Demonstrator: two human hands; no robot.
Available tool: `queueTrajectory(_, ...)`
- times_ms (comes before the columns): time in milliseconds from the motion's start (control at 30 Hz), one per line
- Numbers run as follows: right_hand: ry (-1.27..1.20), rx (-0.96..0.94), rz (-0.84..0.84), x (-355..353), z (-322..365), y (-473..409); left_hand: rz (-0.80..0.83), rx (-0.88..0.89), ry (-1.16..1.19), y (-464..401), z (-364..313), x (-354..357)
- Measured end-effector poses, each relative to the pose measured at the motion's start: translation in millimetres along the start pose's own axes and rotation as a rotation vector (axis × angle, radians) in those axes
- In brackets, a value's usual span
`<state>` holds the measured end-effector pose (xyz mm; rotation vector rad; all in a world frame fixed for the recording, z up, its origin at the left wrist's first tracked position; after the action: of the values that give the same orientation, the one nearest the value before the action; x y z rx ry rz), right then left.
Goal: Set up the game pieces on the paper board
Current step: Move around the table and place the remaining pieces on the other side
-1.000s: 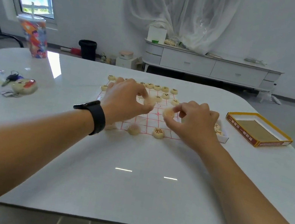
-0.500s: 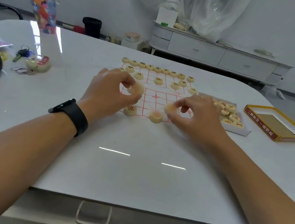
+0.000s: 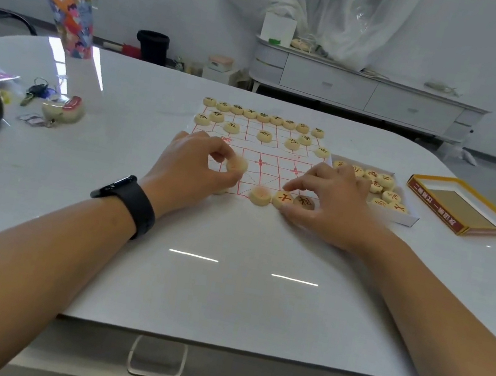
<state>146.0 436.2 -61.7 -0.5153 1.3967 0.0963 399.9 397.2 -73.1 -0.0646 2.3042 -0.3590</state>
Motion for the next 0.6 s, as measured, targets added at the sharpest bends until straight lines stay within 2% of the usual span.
queueTrajectory(100,-0.025,0.01,-0.009,-0.5,-2.1,-0.1,0.0,-0.013,-0.113,-9.6,-9.5,0.1)
queueTrajectory(333,-0.14,0.037,-0.152,-4.6,-6.6,5.0,0.051,-0.045,-0.414,-50.4,-42.3,28.0)
queueTrajectory(600,-0.208,0.029,-0.178,-4.7,-11.7,4.8,0.079,-0.132,-0.48,-63.7,-47.6,38.8)
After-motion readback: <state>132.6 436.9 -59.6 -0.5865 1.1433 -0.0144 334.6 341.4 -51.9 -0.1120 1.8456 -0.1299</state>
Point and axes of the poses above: each hand's wrist, its own y-axis away from the middle knuckle, its own x-axis out of the palm, z = x × y, the point moved 1 cm from there along -y, towards the middle knuckle, and after that the axes turned 10 degrees about -x, right-handed, at the moved point
